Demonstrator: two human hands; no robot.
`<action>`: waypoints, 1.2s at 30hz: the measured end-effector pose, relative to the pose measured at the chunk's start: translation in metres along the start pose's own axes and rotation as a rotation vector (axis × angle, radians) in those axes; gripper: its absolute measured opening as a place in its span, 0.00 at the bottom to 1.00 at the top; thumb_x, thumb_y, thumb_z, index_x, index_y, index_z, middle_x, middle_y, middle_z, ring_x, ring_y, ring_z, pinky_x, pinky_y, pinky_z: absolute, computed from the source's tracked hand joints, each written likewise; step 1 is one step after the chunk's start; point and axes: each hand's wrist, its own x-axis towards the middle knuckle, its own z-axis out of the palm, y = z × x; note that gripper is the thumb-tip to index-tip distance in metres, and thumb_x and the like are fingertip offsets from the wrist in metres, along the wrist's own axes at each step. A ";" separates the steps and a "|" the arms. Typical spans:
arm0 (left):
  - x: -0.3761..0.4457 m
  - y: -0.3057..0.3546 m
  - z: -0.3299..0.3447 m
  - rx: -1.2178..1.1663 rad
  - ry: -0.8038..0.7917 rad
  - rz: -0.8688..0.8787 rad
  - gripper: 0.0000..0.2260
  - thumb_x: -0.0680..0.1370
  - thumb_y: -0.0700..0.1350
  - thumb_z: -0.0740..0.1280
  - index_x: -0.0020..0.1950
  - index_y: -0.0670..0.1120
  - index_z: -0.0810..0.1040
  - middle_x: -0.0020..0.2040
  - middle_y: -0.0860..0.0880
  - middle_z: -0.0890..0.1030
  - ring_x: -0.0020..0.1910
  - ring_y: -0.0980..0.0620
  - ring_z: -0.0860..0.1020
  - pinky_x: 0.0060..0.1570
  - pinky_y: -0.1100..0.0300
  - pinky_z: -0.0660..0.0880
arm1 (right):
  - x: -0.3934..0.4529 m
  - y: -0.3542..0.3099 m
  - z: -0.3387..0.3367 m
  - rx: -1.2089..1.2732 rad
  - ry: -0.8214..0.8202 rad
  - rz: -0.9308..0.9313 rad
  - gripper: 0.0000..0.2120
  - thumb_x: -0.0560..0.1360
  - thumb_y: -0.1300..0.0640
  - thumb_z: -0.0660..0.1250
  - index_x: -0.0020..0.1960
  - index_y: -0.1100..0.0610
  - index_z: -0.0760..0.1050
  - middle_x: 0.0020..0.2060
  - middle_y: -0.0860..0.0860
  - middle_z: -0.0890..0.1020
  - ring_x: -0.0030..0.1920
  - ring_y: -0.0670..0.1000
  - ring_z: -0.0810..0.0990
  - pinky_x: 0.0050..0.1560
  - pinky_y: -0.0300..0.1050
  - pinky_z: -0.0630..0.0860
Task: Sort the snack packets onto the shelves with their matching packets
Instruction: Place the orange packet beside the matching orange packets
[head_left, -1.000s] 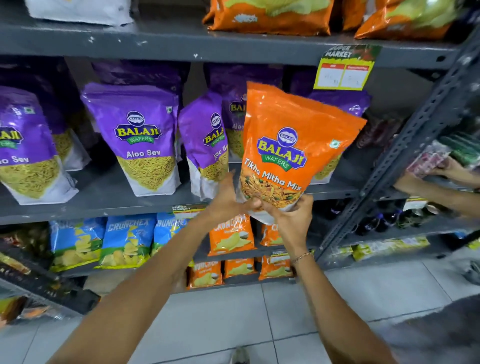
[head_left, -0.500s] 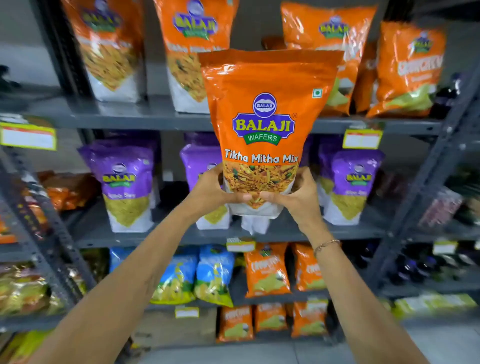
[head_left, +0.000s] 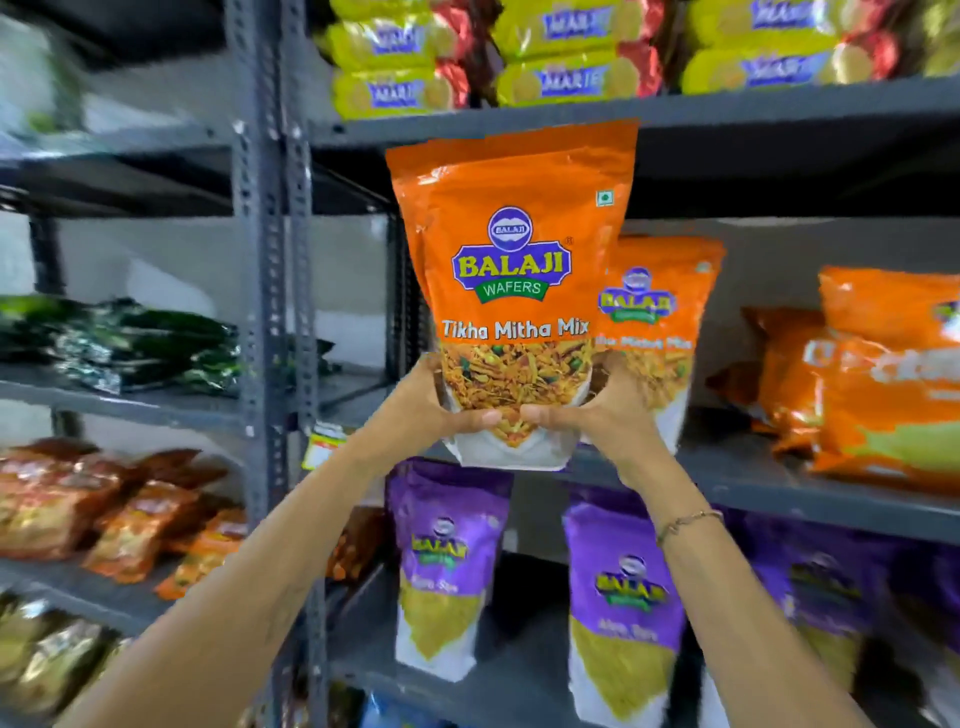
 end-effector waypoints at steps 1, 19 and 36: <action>0.008 -0.005 -0.011 0.017 0.027 -0.007 0.38 0.61 0.50 0.81 0.66 0.47 0.69 0.60 0.46 0.82 0.60 0.48 0.80 0.64 0.46 0.74 | 0.013 0.002 0.012 0.007 -0.012 -0.004 0.38 0.47 0.45 0.84 0.54 0.45 0.73 0.51 0.47 0.84 0.52 0.48 0.83 0.53 0.55 0.81; 0.088 -0.096 -0.091 0.181 0.008 -0.067 0.30 0.67 0.48 0.78 0.64 0.48 0.69 0.59 0.50 0.81 0.59 0.53 0.79 0.63 0.48 0.75 | 0.093 0.074 0.124 0.037 0.026 0.128 0.41 0.52 0.48 0.84 0.61 0.53 0.69 0.55 0.50 0.82 0.55 0.51 0.81 0.54 0.52 0.80; 0.119 -0.133 -0.068 0.088 -0.082 0.044 0.33 0.68 0.51 0.77 0.68 0.47 0.67 0.59 0.52 0.79 0.60 0.53 0.77 0.61 0.56 0.73 | 0.094 0.089 0.113 -0.066 0.135 0.189 0.35 0.53 0.49 0.83 0.54 0.56 0.71 0.52 0.52 0.82 0.52 0.52 0.82 0.50 0.52 0.81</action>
